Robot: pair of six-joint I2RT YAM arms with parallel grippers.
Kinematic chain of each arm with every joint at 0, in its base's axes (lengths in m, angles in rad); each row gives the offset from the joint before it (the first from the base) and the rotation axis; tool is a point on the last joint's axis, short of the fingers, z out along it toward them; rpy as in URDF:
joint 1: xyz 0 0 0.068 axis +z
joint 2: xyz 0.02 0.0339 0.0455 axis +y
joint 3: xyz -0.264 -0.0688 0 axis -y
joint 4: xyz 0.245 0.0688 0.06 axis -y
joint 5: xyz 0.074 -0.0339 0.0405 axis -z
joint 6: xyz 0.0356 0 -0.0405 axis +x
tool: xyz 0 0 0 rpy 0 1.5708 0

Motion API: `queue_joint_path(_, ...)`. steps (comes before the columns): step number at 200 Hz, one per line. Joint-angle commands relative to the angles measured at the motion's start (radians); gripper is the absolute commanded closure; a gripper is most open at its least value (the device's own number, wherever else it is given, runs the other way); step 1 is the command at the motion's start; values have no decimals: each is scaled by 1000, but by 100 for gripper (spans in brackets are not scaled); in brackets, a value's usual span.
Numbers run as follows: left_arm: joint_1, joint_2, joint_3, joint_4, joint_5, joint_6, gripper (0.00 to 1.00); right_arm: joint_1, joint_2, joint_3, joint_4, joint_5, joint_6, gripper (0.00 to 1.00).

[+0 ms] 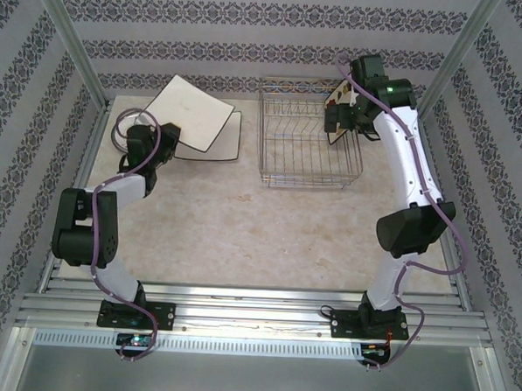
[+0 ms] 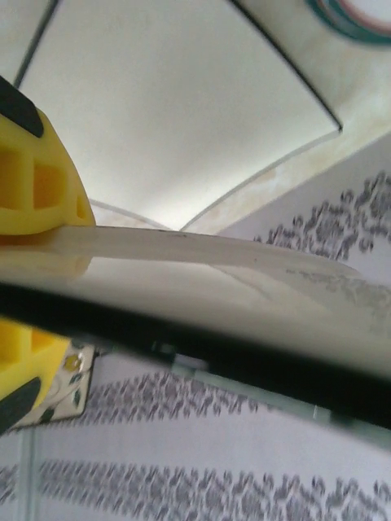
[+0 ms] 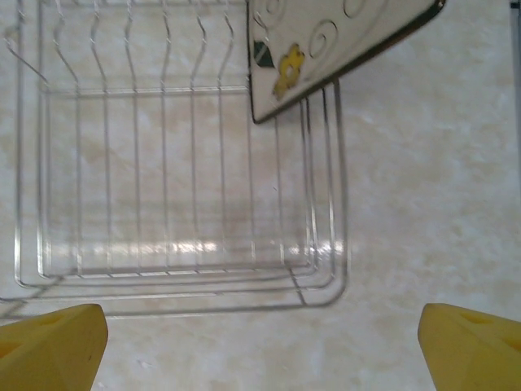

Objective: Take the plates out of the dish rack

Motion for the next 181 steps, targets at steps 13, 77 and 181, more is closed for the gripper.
queue_joint_path(13, -63, -24, 7, 279, -190, -6, 100, -2, 3, 38, -86, 58, -59, 2)
queue_joint_path(77, -143, 83, 28, 388, -335, -45, 100, -8, -10, -23, -69, 50, -72, 2)
queue_joint_path(181, -239, 213, 58, 467, -556, -151, 100, -4, -7, -36, -65, 38, -80, 2)
